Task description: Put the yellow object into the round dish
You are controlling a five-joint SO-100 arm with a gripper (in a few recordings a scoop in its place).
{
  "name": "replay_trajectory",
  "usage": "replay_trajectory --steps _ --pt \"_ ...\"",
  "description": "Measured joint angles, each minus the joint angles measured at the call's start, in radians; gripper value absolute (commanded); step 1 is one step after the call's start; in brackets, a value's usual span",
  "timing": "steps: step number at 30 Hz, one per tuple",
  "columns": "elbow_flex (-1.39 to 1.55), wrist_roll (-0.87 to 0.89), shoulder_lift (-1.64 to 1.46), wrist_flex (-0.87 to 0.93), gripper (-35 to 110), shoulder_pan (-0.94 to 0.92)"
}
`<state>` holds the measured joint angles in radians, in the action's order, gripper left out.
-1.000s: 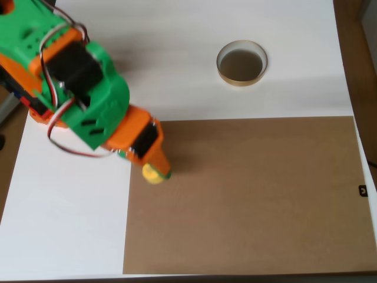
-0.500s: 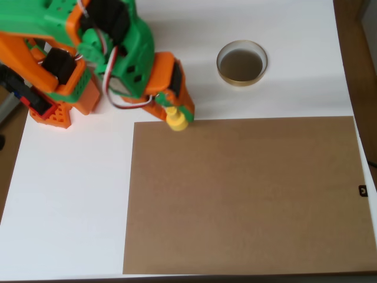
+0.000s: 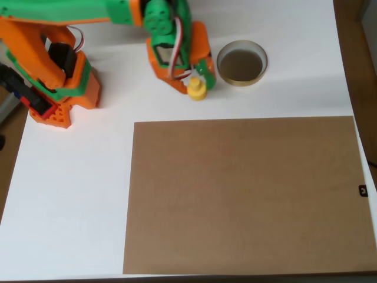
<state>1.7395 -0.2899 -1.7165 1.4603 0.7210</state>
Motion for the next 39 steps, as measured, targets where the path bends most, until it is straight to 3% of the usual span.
replay_trajectory --steps 13,39 --pt "-0.235 -0.017 0.262 0.048 0 0.178" --pt "-0.676 -0.02 0.638 0.121 0 0.322"
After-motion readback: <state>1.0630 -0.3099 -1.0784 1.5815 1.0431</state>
